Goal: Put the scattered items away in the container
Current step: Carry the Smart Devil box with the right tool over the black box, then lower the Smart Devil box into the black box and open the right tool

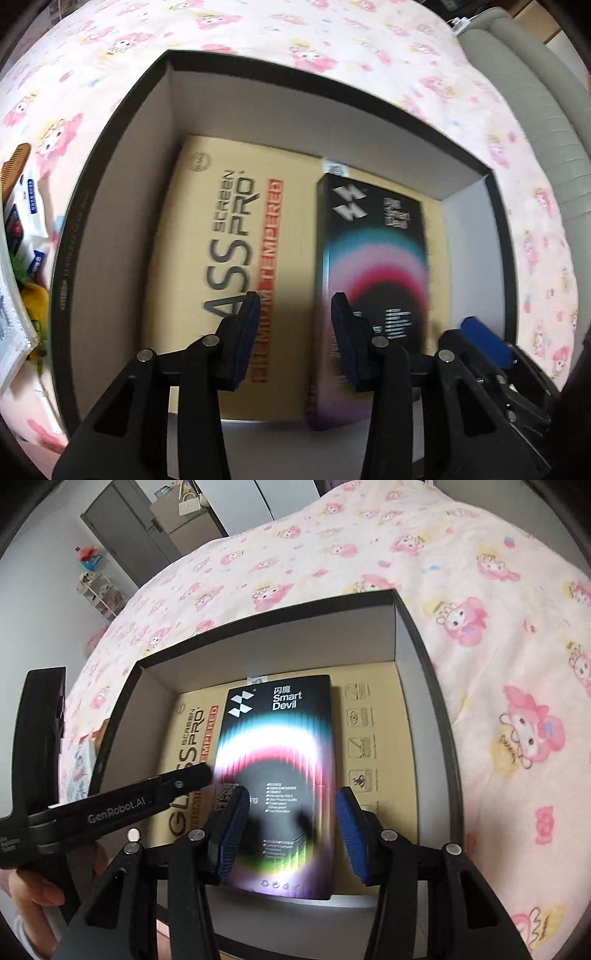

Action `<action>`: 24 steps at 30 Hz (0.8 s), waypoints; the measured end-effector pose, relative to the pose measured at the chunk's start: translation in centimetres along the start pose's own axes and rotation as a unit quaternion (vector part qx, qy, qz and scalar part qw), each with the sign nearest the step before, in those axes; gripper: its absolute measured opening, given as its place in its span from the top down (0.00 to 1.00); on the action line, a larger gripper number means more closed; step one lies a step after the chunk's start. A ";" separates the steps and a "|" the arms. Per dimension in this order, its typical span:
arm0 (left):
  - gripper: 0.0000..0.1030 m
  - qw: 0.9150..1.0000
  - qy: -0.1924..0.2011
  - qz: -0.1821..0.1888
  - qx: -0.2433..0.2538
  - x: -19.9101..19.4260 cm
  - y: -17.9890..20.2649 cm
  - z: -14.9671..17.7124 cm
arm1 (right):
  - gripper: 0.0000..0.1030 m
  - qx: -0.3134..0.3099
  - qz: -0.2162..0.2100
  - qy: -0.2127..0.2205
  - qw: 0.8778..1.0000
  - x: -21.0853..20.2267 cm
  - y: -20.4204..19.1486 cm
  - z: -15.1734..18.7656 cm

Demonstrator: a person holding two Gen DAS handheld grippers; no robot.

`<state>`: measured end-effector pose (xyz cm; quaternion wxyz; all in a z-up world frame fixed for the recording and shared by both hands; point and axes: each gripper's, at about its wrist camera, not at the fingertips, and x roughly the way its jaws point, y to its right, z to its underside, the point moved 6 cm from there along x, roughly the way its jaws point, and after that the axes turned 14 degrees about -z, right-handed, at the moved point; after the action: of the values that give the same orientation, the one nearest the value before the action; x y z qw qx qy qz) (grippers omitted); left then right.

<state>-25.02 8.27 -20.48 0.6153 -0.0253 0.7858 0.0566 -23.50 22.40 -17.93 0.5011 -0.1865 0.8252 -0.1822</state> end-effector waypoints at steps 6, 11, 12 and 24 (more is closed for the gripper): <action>0.66 1.000 -0.020 0.002 0.003 0.2 0.7 0.9 | 0.58 -0.031 0.044 -0.005 0.999 0.4 -0.2 0.1; 0.66 1.000 -0.017 0.015 0.001 -0.6 1.6 1.3 | 0.56 -0.004 0.018 0.021 1.000 -1.2 0.3 0.3; 0.66 1.000 -0.017 0.019 0.003 -0.7 1.7 1.4 | 0.56 -0.006 0.031 0.027 0.999 -1.4 0.5 0.1; 0.66 0.998 -0.012 0.060 0.018 -2.6 3.3 2.9 | 0.56 -0.013 0.080 0.068 0.994 -3.0 1.6 -0.9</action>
<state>-21.94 11.84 -18.47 0.6209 0.0335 0.7791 0.0799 -23.25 25.36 -16.03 0.4544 -0.1133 0.8719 -0.1428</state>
